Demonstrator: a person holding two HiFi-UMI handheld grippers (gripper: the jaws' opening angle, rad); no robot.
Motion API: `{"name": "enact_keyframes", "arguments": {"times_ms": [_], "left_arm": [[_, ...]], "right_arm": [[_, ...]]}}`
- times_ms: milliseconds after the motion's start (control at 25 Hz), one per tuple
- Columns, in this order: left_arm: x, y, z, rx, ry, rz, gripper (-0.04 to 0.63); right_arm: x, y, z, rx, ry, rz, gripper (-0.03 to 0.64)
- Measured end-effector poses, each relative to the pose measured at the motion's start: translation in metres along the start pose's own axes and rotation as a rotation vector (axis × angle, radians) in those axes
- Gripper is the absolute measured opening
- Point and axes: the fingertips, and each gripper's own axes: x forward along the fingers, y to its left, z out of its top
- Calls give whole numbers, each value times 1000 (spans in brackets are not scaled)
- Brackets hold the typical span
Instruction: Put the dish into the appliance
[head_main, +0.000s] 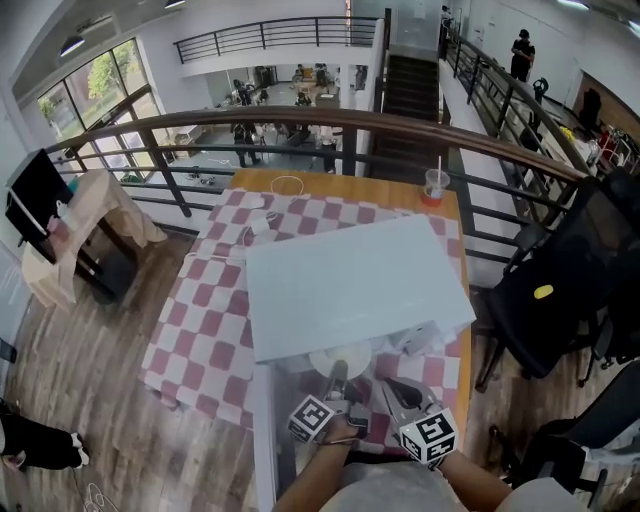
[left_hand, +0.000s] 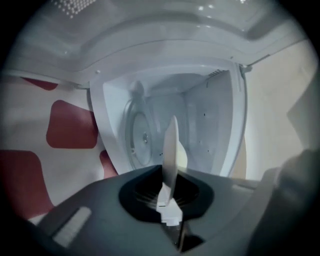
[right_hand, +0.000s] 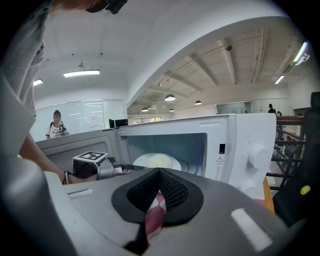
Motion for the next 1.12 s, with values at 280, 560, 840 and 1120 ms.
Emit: {"name": "enact_keyframes", "arguments": {"times_ms": [280,560,840,1120], "left_arm": [[27,20,9,-23,-9,54,29],[43,24,19,-64,-37,76,31],[49,33,30,-79,-39,318,31],[53,29,39,180,39,424,61]], "right_arm": [[2,6,-4,7,20,-14,-2],[-1,5,-12,7,37,-39,-2],[2,5,-12,-6,40,-21,-2],[10,-2,-3,-30,24,-3,-2]]}}
